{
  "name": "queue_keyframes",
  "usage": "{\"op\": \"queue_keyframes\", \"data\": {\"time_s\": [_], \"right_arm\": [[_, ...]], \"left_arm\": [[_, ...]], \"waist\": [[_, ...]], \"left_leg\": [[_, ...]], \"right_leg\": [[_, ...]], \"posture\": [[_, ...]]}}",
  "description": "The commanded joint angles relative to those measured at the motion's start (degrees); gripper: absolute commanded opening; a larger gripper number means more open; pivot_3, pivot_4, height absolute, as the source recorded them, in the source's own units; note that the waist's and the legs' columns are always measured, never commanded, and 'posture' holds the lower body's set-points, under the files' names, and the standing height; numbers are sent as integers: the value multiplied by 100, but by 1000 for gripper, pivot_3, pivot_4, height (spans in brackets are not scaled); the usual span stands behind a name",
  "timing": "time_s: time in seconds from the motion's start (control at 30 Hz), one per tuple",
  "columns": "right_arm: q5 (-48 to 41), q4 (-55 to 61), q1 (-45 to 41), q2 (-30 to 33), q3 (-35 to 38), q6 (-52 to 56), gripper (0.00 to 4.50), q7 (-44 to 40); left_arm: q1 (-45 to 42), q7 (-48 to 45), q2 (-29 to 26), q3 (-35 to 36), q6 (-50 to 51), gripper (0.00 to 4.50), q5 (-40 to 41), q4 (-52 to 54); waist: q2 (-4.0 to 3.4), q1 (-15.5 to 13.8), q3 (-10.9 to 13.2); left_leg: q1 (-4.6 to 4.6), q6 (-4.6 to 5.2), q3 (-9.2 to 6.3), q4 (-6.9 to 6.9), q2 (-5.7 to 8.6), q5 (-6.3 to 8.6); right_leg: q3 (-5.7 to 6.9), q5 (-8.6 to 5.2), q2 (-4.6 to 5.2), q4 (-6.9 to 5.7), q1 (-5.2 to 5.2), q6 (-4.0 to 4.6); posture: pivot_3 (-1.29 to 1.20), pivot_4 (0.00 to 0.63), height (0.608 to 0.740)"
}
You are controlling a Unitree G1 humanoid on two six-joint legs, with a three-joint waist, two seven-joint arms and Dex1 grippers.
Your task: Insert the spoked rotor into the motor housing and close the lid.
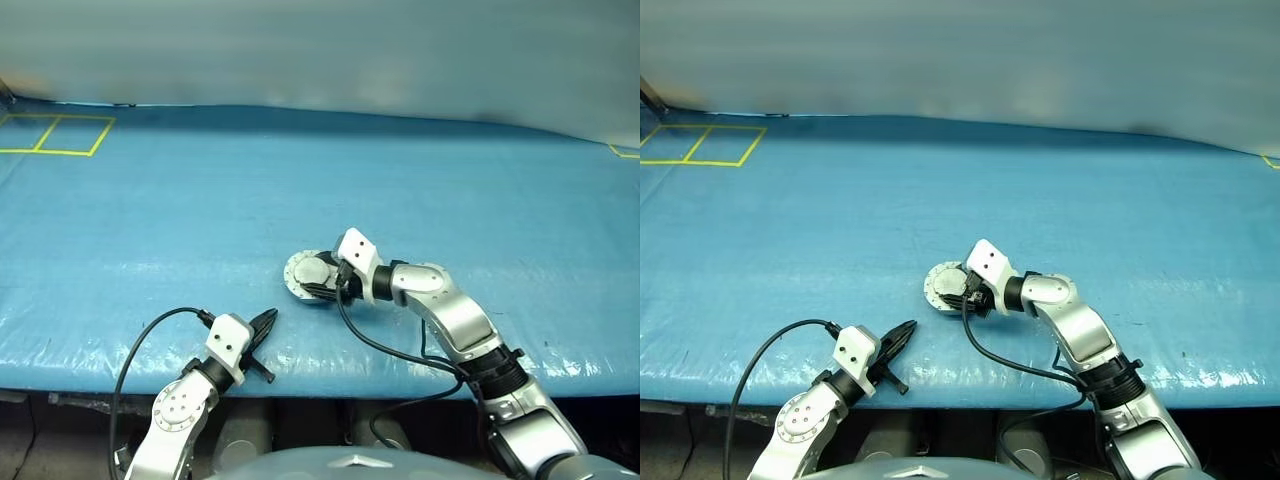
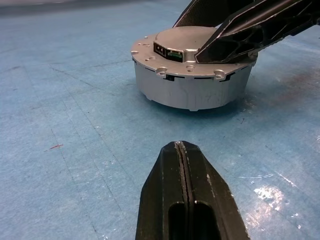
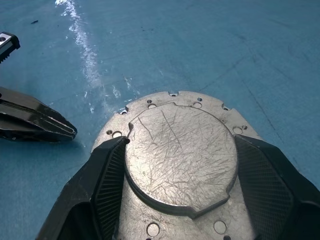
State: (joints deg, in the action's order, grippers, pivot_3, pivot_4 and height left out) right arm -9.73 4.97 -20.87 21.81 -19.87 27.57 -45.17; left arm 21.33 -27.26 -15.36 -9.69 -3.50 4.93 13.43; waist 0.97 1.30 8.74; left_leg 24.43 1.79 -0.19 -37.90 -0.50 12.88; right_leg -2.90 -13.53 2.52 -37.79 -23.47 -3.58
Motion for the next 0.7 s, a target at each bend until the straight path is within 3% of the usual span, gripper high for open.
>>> {"op": "queue_keyframes", "data": {"time_s": [0.03, 0.7], "right_arm": [[50, -162, -163, -4, 4, -182, 3016, -129], [277, -995, -711, 88, -162, -473, 3016, -951]], "left_arm": [[12, 22, 44, -48, -138, 0, 48, 126], [-17, 8, 158, -48, -141, 0, 147, 93]], "waist": [[-1, 7, 0], [-4, 26, 0]], "left_leg": [[0, 0, 0, 0, 0, 0], [-27, -1, 1, 4, -3, 0]], "right_leg": [[0, 0, 0, 0, 0, 0], [-1, -2, 3, 1, 3, 5]], "posture": [[0, 150, 740], [0, 150, 740]]}}
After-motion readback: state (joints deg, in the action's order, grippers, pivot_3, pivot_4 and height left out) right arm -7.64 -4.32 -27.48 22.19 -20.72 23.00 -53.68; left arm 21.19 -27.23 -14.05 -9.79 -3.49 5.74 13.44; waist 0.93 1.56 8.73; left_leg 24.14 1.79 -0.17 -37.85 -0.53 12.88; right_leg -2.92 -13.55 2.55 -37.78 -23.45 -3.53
